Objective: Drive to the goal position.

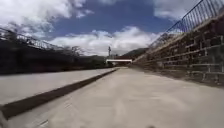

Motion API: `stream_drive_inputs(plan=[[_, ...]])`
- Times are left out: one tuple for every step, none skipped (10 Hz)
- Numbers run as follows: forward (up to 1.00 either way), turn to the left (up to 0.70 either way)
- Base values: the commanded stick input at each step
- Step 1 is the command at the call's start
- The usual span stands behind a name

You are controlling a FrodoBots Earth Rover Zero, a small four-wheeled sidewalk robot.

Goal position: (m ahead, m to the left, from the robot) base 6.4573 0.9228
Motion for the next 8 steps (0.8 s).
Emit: stream_drive_inputs(plan=[[1.00,-0.27],[1.00,-0.27],[1.00,-0.26],[1.00,-0.16],[1.00,-0.06],[1.00,0.00],[1.00,0.00],[1.00,0.00]])
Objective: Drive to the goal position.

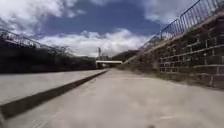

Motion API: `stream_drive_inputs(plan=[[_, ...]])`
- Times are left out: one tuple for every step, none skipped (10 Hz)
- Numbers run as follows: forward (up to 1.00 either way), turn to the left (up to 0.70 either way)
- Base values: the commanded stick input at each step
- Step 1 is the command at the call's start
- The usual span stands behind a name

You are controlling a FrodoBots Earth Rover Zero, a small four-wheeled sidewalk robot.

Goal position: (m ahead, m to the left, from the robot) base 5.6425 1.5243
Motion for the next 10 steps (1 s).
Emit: stream_drive_inputs(plan=[[1.00,0.00],[1.00,0.00],[1.00,-0.03],[1.00,-0.13],[1.00,-0.23],[1.00,0.00],[1.00,0.00],[1.00,0.00],[1.00,0.00],[1.00,0.00]])
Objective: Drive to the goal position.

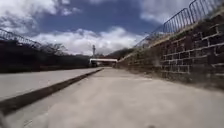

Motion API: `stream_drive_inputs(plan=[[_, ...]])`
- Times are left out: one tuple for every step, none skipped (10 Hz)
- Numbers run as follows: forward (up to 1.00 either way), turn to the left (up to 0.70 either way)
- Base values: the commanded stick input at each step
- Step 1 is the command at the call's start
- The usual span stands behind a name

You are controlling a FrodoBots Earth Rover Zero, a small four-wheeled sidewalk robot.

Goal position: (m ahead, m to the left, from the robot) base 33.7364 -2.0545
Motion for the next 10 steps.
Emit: stream_drive_inputs(plan=[[1.00,0.00],[1.00,0.00],[1.00,0.00],[1.00,0.00],[1.00,0.00],[1.00,0.00],[1.00,0.00],[1.00,0.00],[1.00,0.00],[1.00,0.00]])
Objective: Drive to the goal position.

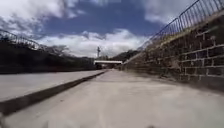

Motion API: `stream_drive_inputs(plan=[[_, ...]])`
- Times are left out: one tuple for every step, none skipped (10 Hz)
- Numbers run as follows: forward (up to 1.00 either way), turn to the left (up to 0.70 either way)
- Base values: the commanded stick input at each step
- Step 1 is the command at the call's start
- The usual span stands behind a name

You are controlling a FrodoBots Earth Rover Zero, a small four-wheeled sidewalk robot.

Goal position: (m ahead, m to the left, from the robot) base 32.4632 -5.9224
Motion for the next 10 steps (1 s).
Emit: stream_drive_inputs(plan=[[1.00,0.00],[1.00,0.00],[1.00,0.00],[1.00,0.00],[1.00,0.00],[1.00,0.00],[1.00,0.00],[1.00,0.00],[1.00,0.00],[1.00,0.00]])
